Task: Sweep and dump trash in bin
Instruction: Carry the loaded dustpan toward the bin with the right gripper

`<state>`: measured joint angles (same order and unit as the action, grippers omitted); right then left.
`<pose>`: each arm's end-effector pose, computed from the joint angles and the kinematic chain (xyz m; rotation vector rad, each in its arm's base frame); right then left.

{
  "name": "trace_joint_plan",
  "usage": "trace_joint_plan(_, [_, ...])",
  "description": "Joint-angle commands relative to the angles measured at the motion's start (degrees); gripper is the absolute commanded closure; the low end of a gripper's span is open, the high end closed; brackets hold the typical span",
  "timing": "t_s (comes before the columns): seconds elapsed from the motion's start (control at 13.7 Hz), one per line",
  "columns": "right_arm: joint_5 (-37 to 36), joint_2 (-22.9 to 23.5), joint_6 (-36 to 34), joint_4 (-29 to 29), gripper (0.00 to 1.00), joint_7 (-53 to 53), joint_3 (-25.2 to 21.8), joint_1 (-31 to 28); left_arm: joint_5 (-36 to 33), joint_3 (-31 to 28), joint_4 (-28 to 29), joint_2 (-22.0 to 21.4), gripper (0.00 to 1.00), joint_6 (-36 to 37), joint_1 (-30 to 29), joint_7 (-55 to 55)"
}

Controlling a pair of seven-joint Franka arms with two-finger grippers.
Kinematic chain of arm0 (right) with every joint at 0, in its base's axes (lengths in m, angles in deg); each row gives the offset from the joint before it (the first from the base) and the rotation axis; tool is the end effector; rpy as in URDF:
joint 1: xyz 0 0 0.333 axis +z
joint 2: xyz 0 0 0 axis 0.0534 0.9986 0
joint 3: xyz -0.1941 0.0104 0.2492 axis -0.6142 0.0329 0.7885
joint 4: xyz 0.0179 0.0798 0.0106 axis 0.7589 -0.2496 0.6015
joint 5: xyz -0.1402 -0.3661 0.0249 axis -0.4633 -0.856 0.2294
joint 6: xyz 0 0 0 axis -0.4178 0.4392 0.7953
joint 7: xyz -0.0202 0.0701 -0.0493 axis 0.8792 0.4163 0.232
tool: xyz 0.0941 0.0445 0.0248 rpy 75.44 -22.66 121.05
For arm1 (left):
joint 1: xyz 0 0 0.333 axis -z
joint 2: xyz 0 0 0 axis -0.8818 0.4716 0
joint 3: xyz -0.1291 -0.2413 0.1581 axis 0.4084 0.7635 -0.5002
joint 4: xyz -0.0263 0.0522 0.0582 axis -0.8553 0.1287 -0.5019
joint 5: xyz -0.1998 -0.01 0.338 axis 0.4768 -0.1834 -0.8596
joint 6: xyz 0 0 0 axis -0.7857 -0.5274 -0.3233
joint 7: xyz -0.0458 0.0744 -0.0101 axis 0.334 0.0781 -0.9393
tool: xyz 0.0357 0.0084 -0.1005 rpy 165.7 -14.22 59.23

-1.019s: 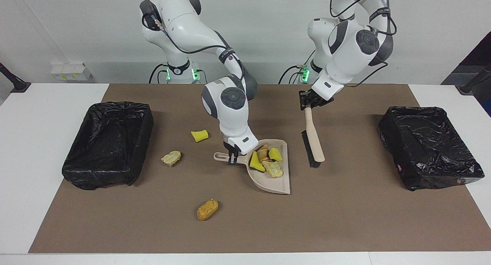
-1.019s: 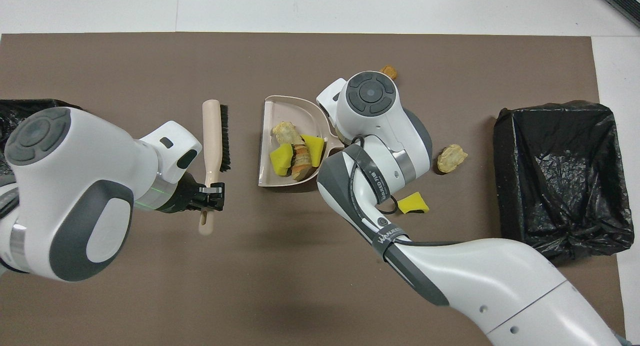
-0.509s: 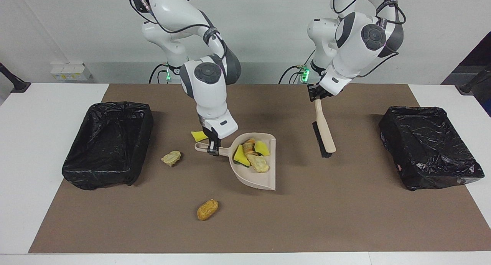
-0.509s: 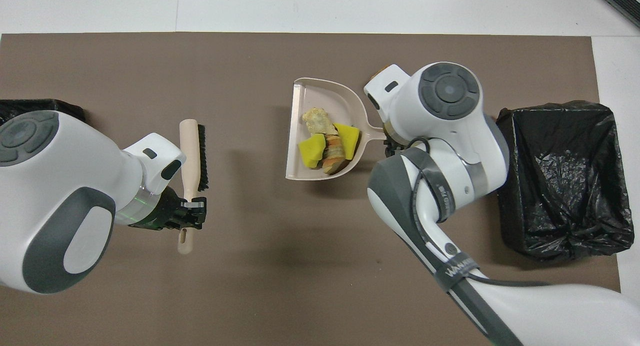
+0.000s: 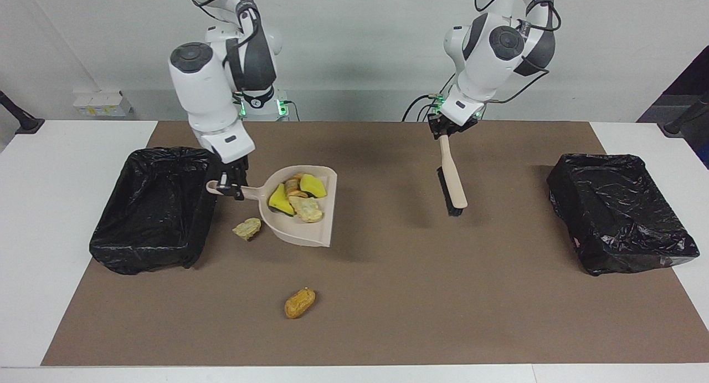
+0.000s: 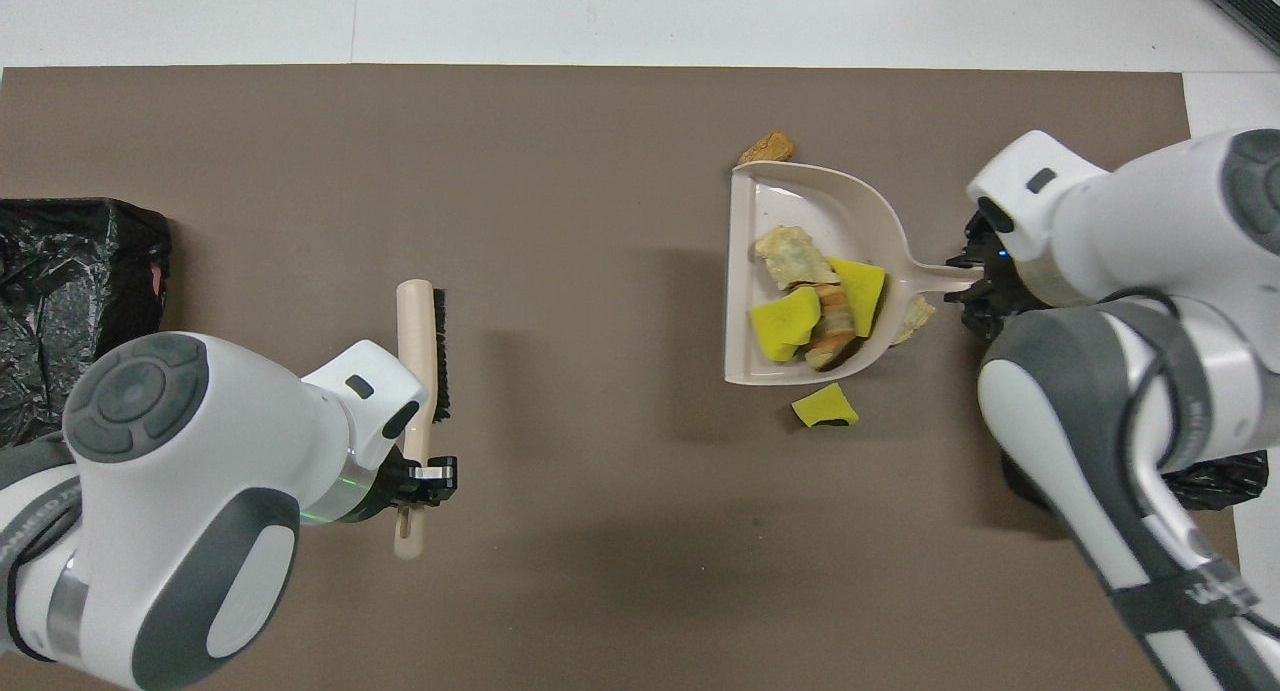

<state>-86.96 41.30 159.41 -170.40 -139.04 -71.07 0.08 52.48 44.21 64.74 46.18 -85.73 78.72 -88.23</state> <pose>0.5859 0.0387 0.4935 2.2902 2.0766 0.1144 0.4093 -0.2200 0.4737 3.0296 0.0410 -0.3131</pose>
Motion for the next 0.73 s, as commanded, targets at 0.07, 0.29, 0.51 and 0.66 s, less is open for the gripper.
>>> trace_joint_plan(0.07, [4.05, -2.91, -4.81, -1.43, 1.00, -14.94, 0.59, -12.28, -0.99, 2.99, 6.24, -2.28, 1.00, -8.72, 4.39, -7.61])
trace_joint_plan(0.29, [4.05, -3.08, -5.17, -0.82, 1.00, -27.52, 0.15, -21.69, -0.99, 3.00, 9.15, 1.05, 1.00, -15.23, 10.10, -11.92])
trace_joint_plan(0.51, [3.10, -3.87, -5.08, -0.46, 1.00, -36.84, -0.20, -30.39, -0.99, 3.00, 13.19, 1.68, 1.00, -21.24, 14.59, -16.33])
trace_joint_plan(0.66, [0.73, -4.40, -4.99, -0.46, 1.00, -41.07, -1.17, -34.00, -0.99, 3.00, 15.30, 1.68, 1.00, -22.29, 16.18, -16.94])
